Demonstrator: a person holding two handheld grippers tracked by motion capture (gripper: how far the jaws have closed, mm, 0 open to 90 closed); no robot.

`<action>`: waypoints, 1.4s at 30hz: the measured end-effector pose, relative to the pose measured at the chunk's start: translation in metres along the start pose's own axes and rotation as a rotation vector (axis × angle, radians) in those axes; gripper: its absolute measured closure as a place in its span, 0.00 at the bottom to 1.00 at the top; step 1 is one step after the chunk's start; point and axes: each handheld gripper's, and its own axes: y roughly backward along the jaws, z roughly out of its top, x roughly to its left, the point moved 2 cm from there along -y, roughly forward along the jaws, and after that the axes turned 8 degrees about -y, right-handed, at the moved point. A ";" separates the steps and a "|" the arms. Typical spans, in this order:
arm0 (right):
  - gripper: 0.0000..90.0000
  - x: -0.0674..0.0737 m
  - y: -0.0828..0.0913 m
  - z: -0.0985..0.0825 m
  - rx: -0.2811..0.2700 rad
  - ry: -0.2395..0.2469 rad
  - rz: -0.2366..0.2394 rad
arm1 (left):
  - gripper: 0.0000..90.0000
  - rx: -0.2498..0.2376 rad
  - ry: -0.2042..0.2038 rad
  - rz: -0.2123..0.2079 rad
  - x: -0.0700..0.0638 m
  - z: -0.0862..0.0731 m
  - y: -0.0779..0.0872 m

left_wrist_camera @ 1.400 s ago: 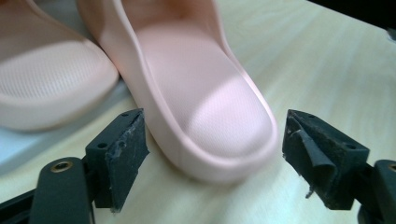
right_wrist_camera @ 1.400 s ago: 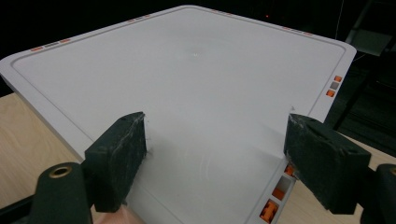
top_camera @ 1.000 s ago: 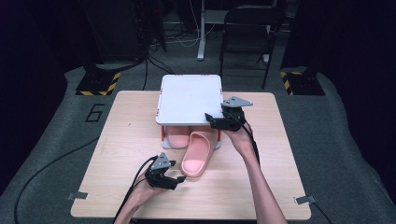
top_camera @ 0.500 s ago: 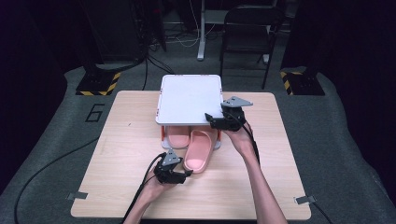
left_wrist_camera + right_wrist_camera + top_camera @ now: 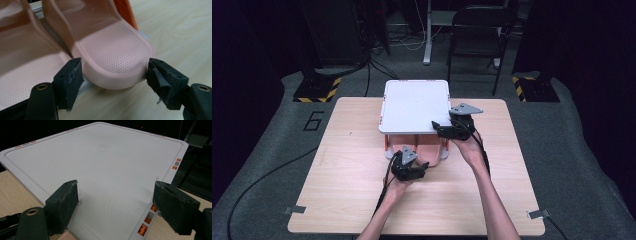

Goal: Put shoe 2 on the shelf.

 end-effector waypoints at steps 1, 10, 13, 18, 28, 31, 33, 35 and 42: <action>0.22 0.000 0.000 0.000 0.000 0.000 0.001 | 0.32 0.004 0.001 0.005 0.001 0.001 -0.002; 0.22 0.000 0.000 0.000 -0.001 -0.003 0.000 | 0.35 0.006 0.039 0.043 0.003 0.010 -0.022; 0.22 0.000 0.000 0.000 0.000 -0.004 0.000 | 0.34 -0.008 0.066 0.042 0.002 0.012 -0.025; 0.22 0.000 0.000 0.000 -0.001 -0.003 0.001 | 0.35 -0.006 0.068 0.038 0.001 0.013 -0.025; 0.22 -0.001 -0.001 0.000 -0.009 0.004 0.007 | 0.24 -0.161 0.011 -0.088 0.017 0.010 0.052; 0.22 -0.001 -0.001 0.000 -0.011 0.002 0.004 | 0.22 -0.203 -0.015 -0.097 0.028 0.000 0.086; 0.22 -0.001 -0.001 -0.001 -0.013 0.002 0.004 | 0.22 -0.209 -0.019 -0.066 0.038 -0.010 0.106; 0.22 0.000 -0.001 -0.001 -0.016 0.000 0.002 | 0.20 -0.204 -0.026 -0.033 0.052 -0.024 0.123; 0.22 0.000 0.000 -0.003 -0.034 -0.003 0.004 | 0.20 -0.242 0.098 0.053 0.083 -0.076 0.164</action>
